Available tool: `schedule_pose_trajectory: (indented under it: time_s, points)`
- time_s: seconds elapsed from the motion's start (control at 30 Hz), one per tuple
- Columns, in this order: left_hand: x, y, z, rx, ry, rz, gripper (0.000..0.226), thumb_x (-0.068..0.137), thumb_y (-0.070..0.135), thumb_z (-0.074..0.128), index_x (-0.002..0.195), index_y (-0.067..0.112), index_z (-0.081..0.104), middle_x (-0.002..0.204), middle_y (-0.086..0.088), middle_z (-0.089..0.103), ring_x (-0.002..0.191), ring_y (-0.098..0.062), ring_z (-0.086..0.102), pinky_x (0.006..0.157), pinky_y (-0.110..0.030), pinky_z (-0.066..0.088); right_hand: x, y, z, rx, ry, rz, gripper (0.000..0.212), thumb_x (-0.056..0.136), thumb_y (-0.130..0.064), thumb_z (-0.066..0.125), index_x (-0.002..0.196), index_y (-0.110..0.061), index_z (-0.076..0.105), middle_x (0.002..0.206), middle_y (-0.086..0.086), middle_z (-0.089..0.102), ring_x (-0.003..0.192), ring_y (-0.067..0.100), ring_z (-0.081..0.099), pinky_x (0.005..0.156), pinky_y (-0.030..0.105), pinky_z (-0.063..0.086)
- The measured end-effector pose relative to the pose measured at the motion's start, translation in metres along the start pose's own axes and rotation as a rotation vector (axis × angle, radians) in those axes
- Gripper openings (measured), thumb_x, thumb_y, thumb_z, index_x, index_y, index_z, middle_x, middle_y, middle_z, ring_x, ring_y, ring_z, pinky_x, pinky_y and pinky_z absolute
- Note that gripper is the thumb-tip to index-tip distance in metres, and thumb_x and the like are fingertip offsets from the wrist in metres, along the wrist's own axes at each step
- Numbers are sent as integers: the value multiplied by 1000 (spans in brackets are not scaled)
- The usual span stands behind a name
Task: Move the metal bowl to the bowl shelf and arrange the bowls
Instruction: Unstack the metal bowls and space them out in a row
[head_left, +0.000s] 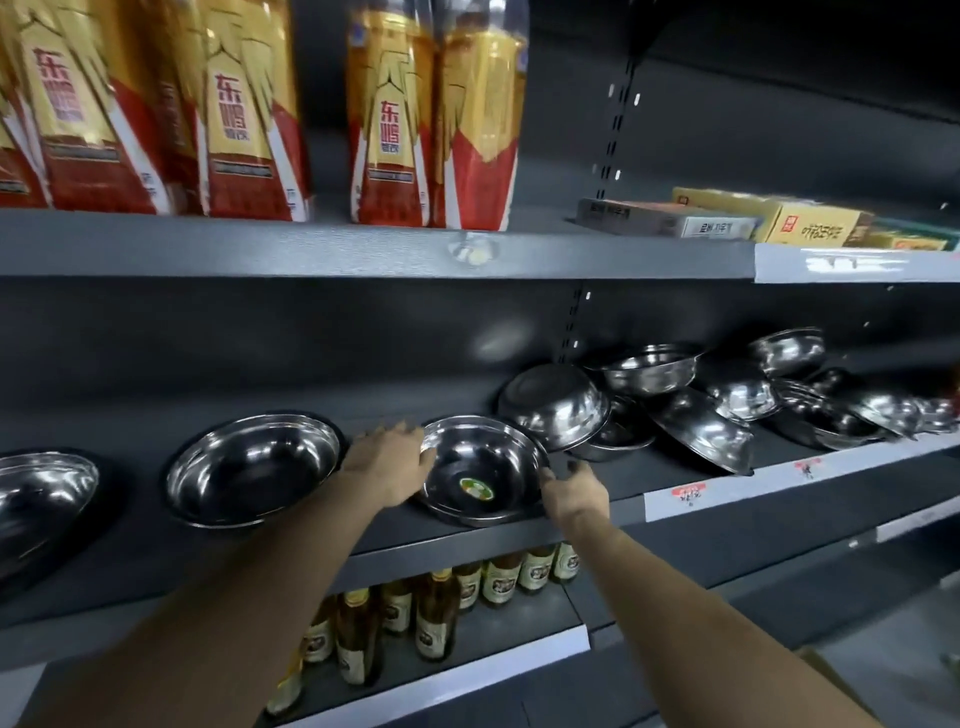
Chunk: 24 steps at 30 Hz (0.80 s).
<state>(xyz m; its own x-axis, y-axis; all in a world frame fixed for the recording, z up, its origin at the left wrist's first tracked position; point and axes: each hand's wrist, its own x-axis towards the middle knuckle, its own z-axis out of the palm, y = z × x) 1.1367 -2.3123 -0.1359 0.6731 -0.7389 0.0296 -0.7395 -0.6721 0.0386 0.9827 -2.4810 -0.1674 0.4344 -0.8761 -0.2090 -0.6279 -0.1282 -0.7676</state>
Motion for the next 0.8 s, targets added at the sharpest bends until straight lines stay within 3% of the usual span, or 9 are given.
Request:
schedule_pose_trajectory:
  time_s: [0.07,0.13,0.2,0.27,0.37,0.63,0.8]
  points:
    - [-1,14,3,11,-3,-25,49,102,44,29,139,18,48,139,-8,53,125,-31,52,104,-44,41,10,7,1,9,-109,21,59,94,-42,56,142,-10,42,130,17,62,116,35,62,100,43,51]
    - [-3,25,5,28,6,-53,49,103,43,28,141,18,46,139,-9,54,123,-31,53,104,-44,41,17,9,4,73,-196,37,48,94,-40,58,128,-6,51,114,18,69,98,33,71,88,43,59]
    - [-7,31,7,55,9,-84,51,103,43,27,144,18,43,139,-10,53,123,-31,53,105,-45,41,19,8,6,192,-265,77,29,98,-29,56,113,-5,57,78,13,73,57,23,70,55,31,60]
    - [-12,34,9,71,6,-125,52,103,43,26,146,18,41,140,-11,53,125,-31,51,105,-46,41,20,7,5,229,-292,92,18,99,-20,52,95,-4,60,52,8,66,32,16,55,36,21,47]
    - [-21,32,7,85,-14,-188,54,103,45,24,148,17,38,143,-12,50,130,-31,47,109,-47,37,22,7,3,251,-312,85,29,99,-17,53,79,0,65,53,10,67,35,15,57,35,21,46]
    - [-45,-2,-14,81,90,-340,54,103,43,27,149,17,37,153,-11,40,148,-31,24,120,-46,22,17,-17,4,450,-310,-16,26,99,-19,52,82,-3,62,46,5,66,38,15,60,39,23,51]
    - [-71,-37,-29,75,92,-457,54,103,42,27,149,17,37,156,-11,37,148,-33,22,120,-47,21,-4,-54,25,570,-334,-70,27,101,-19,50,78,-6,56,56,11,65,39,16,58,38,24,48]
